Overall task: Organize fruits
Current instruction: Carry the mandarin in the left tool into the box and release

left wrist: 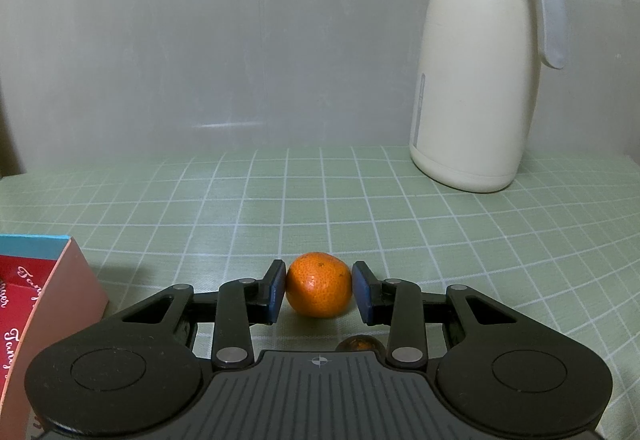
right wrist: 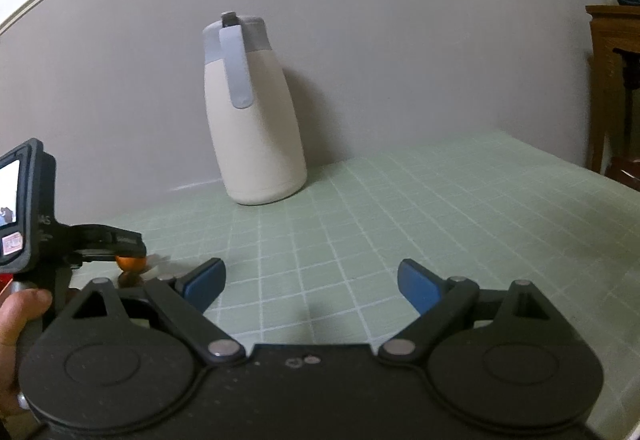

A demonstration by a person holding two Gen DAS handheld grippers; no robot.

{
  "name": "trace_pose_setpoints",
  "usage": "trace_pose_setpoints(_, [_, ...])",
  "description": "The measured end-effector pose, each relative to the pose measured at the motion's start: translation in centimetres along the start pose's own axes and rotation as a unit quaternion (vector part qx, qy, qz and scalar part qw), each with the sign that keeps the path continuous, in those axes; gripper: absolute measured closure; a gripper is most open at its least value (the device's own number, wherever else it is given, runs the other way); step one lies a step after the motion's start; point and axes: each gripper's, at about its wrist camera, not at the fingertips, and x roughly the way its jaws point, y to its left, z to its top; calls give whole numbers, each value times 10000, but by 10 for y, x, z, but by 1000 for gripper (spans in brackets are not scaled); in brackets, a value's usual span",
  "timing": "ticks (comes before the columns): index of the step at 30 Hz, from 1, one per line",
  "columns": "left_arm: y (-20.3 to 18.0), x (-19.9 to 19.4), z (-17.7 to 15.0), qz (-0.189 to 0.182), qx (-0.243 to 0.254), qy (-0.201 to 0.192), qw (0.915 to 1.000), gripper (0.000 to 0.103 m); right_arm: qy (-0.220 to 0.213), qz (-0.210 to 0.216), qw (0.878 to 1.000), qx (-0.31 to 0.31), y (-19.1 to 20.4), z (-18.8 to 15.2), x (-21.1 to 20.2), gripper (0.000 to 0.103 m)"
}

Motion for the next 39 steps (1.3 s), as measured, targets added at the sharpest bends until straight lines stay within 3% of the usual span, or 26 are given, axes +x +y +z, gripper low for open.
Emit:
trace_pose_setpoints(11, [-1,0,-1,21,47,-17,10000,67,-18,-218,9998,-14,1,-1,2,10])
trace_pose_setpoints(28, [3,-4,-5,185,-122,-78,9997,67,18,-140,9999,-41,5,-1,2,10])
trace_pose_setpoints(39, [28,-49,-2,344,-165,-475,9981,68,34,-71,9999,-119,14,-2,5,10])
